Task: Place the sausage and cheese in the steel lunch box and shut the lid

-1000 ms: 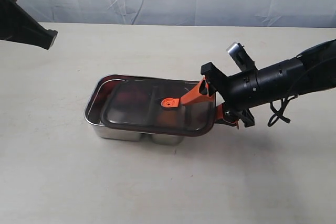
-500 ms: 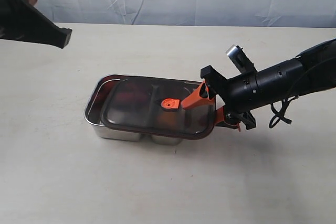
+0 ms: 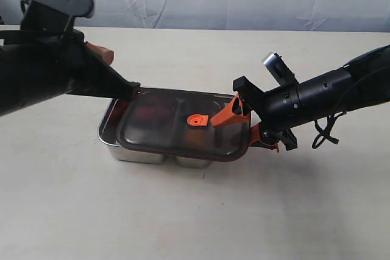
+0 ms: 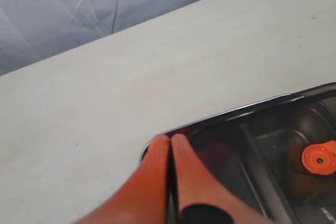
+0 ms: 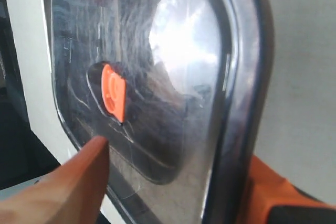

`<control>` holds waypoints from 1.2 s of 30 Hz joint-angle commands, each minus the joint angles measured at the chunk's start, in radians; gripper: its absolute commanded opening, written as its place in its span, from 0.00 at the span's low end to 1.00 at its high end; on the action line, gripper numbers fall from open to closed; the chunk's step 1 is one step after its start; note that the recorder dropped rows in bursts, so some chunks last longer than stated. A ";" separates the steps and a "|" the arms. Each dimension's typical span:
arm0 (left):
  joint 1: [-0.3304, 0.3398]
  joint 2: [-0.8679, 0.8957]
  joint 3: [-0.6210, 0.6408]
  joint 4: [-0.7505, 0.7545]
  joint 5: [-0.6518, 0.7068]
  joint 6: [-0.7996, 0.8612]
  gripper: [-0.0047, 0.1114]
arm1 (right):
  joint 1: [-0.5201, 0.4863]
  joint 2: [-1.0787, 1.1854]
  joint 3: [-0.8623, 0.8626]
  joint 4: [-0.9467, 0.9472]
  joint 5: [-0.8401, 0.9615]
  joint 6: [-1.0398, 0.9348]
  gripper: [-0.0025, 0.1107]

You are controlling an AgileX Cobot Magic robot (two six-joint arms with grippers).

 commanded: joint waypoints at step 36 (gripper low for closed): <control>-0.001 0.033 0.006 -0.003 -0.090 0.068 0.04 | -0.001 -0.003 -0.061 -0.014 -0.054 0.078 0.53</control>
